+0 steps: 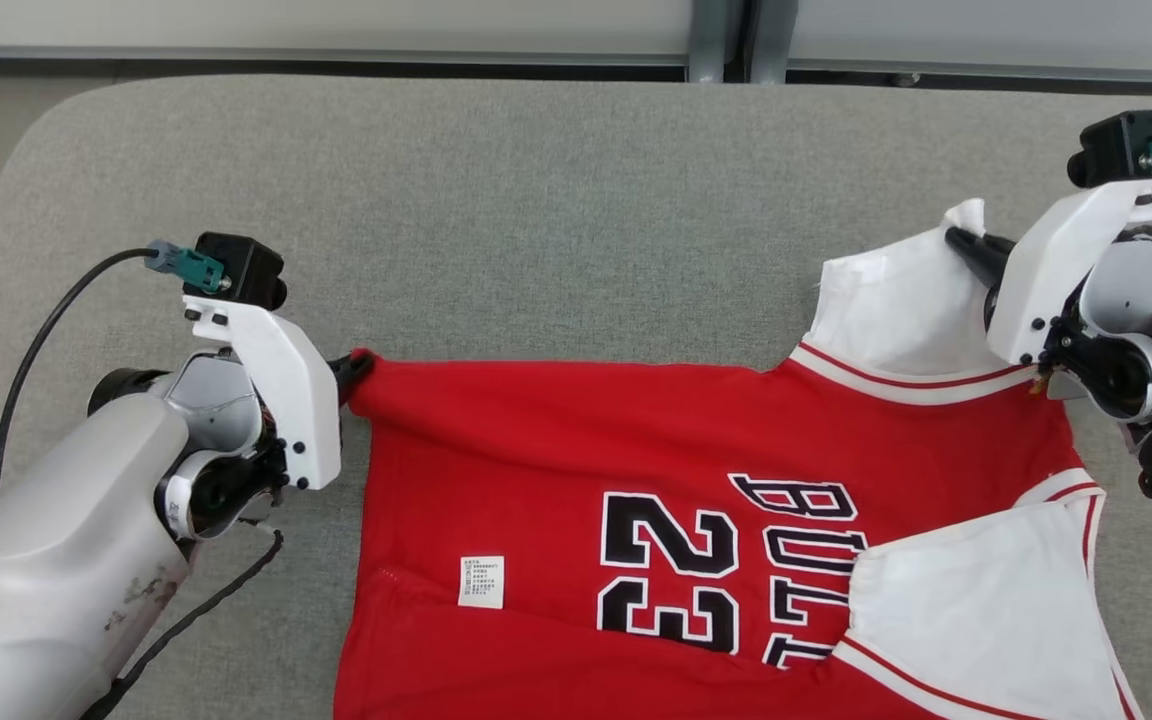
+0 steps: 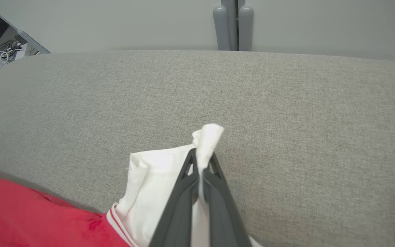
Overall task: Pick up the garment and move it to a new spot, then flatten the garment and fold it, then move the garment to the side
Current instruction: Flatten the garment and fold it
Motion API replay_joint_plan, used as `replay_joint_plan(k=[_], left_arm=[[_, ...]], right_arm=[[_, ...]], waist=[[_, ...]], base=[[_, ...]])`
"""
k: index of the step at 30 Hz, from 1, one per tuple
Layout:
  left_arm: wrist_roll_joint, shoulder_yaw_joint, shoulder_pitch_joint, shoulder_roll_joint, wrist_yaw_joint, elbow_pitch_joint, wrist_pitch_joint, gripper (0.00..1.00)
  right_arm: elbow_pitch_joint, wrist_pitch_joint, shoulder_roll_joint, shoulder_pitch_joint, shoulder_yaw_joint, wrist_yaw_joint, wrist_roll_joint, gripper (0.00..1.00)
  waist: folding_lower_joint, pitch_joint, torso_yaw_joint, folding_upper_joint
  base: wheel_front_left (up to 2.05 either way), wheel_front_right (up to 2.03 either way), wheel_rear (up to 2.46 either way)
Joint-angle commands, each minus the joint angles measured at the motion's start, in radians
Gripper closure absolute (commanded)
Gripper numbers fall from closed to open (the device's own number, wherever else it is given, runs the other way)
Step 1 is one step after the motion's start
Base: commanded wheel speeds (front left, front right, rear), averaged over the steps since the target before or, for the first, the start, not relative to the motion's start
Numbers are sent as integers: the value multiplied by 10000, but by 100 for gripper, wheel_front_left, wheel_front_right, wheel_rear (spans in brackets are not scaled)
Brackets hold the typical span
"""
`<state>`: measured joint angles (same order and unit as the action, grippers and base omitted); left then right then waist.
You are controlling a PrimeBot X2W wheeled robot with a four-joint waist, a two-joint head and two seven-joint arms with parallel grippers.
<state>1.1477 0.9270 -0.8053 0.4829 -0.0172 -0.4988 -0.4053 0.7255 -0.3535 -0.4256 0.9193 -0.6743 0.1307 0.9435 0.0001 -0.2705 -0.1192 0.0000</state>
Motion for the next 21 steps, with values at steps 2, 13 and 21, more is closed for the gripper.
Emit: replay_joint_plan(k=[2, 13, 21], left_arm=[[245, -8, 175, 278, 81, 38, -433, 100], [908, -112, 704, 957, 397, 27, -1187, 100], [927, 44, 1050, 1127, 688, -129, -1123, 100]], right_arm=[[-72, -143, -124, -191, -115, 2, 189, 100], [29, -577, -422, -653, -783, 2, 711, 100], [91, -1022, -600, -1086, -1181, 2, 1006, 100]], waist=[[-1, 407, 187, 0], [-1, 1270, 606, 0], [-1, 1763, 827, 0]], base=[[0, 0, 0], [0, 0, 0], [0, 0, 0]])
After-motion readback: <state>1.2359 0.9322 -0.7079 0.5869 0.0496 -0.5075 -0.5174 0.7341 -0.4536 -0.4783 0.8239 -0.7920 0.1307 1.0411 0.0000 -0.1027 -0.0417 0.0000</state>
